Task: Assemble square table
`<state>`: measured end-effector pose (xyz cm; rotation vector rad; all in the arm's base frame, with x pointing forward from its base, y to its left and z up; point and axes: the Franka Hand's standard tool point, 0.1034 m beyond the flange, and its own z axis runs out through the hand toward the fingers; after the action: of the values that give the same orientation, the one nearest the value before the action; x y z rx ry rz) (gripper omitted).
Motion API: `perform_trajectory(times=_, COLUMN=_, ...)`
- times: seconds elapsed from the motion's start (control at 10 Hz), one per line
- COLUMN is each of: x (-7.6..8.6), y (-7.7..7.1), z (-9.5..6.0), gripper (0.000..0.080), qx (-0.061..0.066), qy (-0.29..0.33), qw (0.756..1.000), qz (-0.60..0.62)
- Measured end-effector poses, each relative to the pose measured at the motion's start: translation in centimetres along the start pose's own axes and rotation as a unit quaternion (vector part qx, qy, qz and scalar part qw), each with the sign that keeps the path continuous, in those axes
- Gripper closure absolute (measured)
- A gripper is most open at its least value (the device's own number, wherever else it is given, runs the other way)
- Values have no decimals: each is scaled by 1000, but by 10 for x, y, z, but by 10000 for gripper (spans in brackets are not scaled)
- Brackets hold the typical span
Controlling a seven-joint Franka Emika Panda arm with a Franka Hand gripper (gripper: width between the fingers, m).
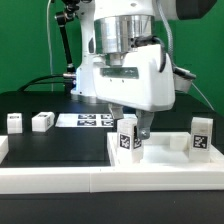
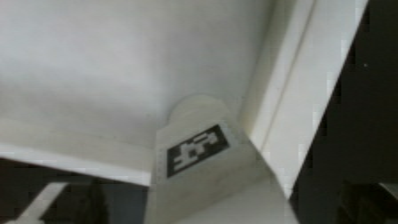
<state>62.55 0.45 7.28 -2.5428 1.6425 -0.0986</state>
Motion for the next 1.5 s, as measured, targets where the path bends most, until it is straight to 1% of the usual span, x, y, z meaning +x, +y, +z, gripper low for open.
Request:
perform_trajectory(times=0.2, x=1, y=-1, z=-2, gripper=151, qx=-3, qy=0, qw=998, qz=-57)
perform_trajectory(times=0.4, x=1, y=-1, z=-1, gripper=151, qx=-9, qy=4, qw=991, qz=-137)
perform_trajectory(times=0.6, x=-2, y=-1, z=0, gripper=151, qx=-18, qy=8, qw=979, qz=-205)
perform_trajectory(times=0.8, x=-1, y=-1, z=0, gripper=151, qx=-23, qy=10, qw=961, qz=-275)
perform_trajectory(times=1.0, x=-1, y=0, z=0, gripper=163, qx=-23, qy=10, qw=961, qz=-274)
perform_trajectory(times=1.2, x=-1, y=0, z=0, gripper=515, qx=-23, qy=10, qw=962, qz=-274)
perform_trajectory(times=1.5, x=-1, y=0, z=0, gripper=511, qx=-23, qy=11, qw=966, qz=-257)
